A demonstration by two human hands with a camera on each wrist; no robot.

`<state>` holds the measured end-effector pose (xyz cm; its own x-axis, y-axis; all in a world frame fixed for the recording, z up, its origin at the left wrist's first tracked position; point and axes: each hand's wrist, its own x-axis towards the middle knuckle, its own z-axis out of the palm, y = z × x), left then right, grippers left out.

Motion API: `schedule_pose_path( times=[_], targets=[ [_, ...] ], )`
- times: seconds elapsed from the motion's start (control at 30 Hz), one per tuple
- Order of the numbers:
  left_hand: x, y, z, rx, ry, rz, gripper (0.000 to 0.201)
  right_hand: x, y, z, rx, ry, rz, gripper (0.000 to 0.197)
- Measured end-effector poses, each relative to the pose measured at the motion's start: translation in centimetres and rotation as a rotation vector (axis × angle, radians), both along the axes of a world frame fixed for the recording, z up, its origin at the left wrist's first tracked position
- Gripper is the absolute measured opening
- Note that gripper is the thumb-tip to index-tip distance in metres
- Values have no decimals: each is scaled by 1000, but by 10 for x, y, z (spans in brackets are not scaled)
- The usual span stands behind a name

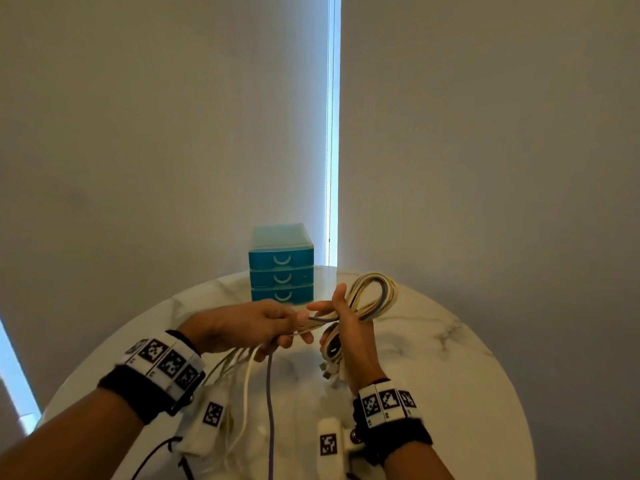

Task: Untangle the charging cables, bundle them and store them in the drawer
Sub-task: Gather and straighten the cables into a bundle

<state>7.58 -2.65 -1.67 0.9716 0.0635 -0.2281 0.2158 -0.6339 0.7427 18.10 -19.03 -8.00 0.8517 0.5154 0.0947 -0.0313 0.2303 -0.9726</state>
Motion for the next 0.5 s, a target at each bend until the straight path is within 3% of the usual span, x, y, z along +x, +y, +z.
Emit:
schedule_pose_path(
  times=[0.13,0.3,0.43,0.5],
  targets=[
    [4,-9,-19,-89,-51,85,57,-2,3,-2,192,78,72,71],
    [13,-9,-36,-312,-12,75,63,8,0,-8,486,323,62,61],
    [16,-9,-41,-628,55,9,36,8,-6,-1,640,452,43,56],
    [18,-15,-40,-684,54,-3,39,16,-12,0,690,475,35,58]
  ],
)
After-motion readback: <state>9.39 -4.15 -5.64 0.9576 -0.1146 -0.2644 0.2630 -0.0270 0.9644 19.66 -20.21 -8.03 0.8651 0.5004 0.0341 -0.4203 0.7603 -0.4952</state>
